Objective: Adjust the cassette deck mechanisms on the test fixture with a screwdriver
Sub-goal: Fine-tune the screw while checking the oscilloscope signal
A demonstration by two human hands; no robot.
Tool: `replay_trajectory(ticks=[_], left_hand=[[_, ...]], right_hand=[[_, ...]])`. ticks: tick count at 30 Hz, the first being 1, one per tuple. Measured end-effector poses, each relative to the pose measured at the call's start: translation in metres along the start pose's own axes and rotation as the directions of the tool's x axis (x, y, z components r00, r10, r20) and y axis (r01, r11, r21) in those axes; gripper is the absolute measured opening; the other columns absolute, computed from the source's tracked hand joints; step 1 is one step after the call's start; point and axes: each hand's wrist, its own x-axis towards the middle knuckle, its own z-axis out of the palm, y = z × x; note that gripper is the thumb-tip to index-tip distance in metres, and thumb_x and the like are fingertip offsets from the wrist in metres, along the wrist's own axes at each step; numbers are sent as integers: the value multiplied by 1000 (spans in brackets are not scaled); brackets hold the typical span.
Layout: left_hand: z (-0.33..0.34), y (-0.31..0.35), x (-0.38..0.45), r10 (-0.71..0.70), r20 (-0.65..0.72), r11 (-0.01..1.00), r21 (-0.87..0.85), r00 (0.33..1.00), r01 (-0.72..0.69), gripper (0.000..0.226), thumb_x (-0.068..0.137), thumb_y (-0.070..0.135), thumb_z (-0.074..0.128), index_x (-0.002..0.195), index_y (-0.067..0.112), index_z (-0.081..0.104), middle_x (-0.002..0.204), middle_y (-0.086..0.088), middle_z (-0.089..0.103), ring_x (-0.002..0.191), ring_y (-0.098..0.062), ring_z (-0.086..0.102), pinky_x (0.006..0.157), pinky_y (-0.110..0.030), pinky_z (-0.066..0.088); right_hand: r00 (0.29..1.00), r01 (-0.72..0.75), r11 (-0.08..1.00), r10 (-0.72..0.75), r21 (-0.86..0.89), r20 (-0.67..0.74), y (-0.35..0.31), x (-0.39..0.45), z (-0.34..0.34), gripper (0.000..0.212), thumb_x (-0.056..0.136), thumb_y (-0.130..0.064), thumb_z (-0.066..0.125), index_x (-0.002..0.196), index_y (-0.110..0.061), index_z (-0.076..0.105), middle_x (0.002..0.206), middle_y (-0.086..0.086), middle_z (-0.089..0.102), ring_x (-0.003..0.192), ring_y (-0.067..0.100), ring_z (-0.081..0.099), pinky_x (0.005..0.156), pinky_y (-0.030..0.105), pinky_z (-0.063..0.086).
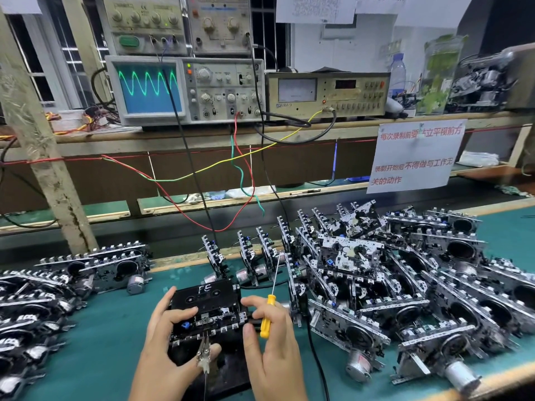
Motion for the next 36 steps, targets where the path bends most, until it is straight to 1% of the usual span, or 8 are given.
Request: replay_trajectory(ticks=[8, 13, 15, 19, 24, 28, 32, 36], left_hand=[[-3, 0, 1, -21, -4, 1000, -8, 1000, 21, 69, 51, 58, 86, 114, 49, 60, 156, 31, 28, 139, 8, 35, 107, -40, 37], [-18, 9, 2, -55, 151, 998, 11, 987, 54, 63, 66, 30, 90, 112, 57, 55, 158, 32, 16, 142, 12, 27, 113, -27, 30], [-30, 11, 5, -67, 246, 998, 14, 967, 65, 55, 69, 40, 76, 115, 59, 53, 161, 28, 12, 145, 11, 20, 113, -24, 26], [-38, 18, 11, -124, 284, 992, 21, 951, 123, 38, 71, 57, 58, 109, 61, 57, 159, 25, 17, 140, 20, 17, 102, -7, 20], [-34, 25, 22, -108, 230, 992, 91, 967, 89, 28, 80, 62, 54, 96, 41, 62, 151, 12, 37, 142, 15, 19, 106, -21, 25], [-37, 40, 50, -104, 276, 952, 307, 956, 14, 24, 89, 51, 66, 81, 29, 58, 114, 10, 65, 119, -10, 55, 95, -21, 41], [-46, 58, 88, -216, 383, 832, 554, 898, -36, 38, 72, 58, 80, 93, 34, 59, 94, 21, 60, 94, -9, 59, 73, -20, 43], [-53, 65, 104, -128, 475, 782, 588, 871, -206, 54, 70, 64, 79, 107, 34, 53, 102, 14, 67, 96, -14, 62, 83, -34, 51]], right_hand=[[998, -23, 999, 21, 32, 57, -3, 1, -3, 22, 100, -30, 49, 112, -44, 36, 137, -25, 52, 125, 12, 54, 97, 33, 45], [975, -59, 998, 53, 26, 214, -12, 18, -16, 51, 91, -13, 69, 117, -45, 38, 128, -12, 57, 126, 5, 50, 106, 17, 32], [933, -58, 998, 63, -25, 355, -13, 28, -19, 59, 86, -18, 75, 109, -51, 32, 130, -19, 57, 123, -4, 45, 103, 13, 30], [916, -12, 996, 46, -86, 399, -12, 42, -16, 54, 81, -15, 80, 107, -38, 38, 120, -18, 65, 114, 11, 52, 102, 35, 41], [929, -6, 989, 59, -145, 365, -13, 48, -12, 53, 76, -19, 82, 103, -36, 40, 108, -24, 68, 107, 15, 51, 97, 45, 42], [922, 22, 989, 36, -144, 386, -15, 52, -14, 55, 74, -20, 82, 104, -36, 39, 111, -21, 63, 108, 14, 50, 97, 43, 41], [894, 7, 988, 63, -154, 443, -16, 49, -17, 65, 77, -21, 81, 110, -37, 27, 138, -15, 42, 122, 13, 36, 97, 30, 33], [893, -23, 989, 86, -147, 442, -15, 47, -15, 59, 82, -20, 76, 110, -32, 26, 144, -14, 38, 125, 12, 35, 92, 15, 28]])
